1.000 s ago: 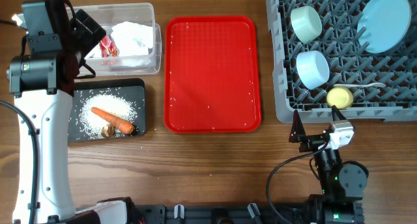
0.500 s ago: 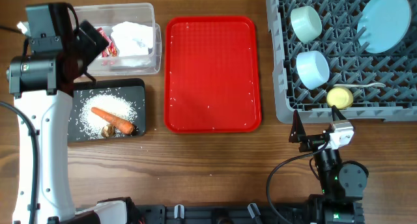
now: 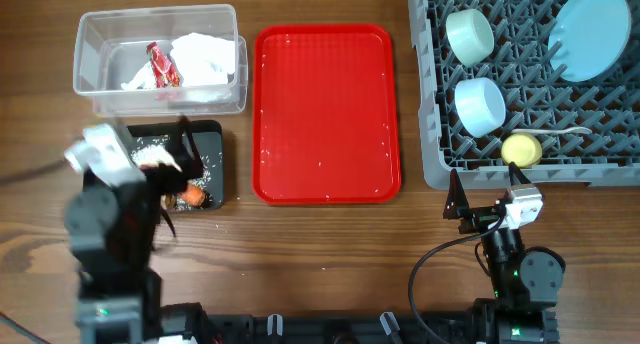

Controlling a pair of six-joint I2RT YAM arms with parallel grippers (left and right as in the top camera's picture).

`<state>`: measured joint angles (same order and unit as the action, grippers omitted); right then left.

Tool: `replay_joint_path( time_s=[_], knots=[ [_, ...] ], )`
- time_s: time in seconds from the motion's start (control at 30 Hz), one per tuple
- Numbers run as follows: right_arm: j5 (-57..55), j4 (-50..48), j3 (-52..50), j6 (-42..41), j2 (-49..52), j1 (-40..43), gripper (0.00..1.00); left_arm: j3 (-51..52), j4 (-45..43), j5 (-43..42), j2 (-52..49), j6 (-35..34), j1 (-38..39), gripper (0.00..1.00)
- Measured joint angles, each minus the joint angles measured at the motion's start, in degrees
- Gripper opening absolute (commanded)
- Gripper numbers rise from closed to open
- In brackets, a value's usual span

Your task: Sort waste into correct bins and load items into the dishwasher rack

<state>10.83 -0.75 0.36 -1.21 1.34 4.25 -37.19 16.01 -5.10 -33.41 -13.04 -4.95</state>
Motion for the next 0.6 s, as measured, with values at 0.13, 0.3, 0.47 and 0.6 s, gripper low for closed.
replay_joint_path(
  time_s=[0.13,0.3,0.47,0.6],
  knots=[
    [-0.02,0.04,0.0,0.0,0.11,0.0,1.0,21.33,-15.39,-0.85,15.17,1.14,0.0,1.0],
    [0.0,0.04,0.0,0.0,0.15,0.0,1.0,31.45,-19.26,-0.85,23.32,1.42,0.0,1.0],
    [-0.02,0.04,0.0,0.0,0.15,0.0,1.0,32.5,-20.02,-0.76,27.06,1.44,0.0,1.0],
    [0.0,0.07,0.0,0.0,0.15,0.0,1.0,34.34,-20.22,-0.76,30.91,1.44,0.0,1.0]
  ],
)
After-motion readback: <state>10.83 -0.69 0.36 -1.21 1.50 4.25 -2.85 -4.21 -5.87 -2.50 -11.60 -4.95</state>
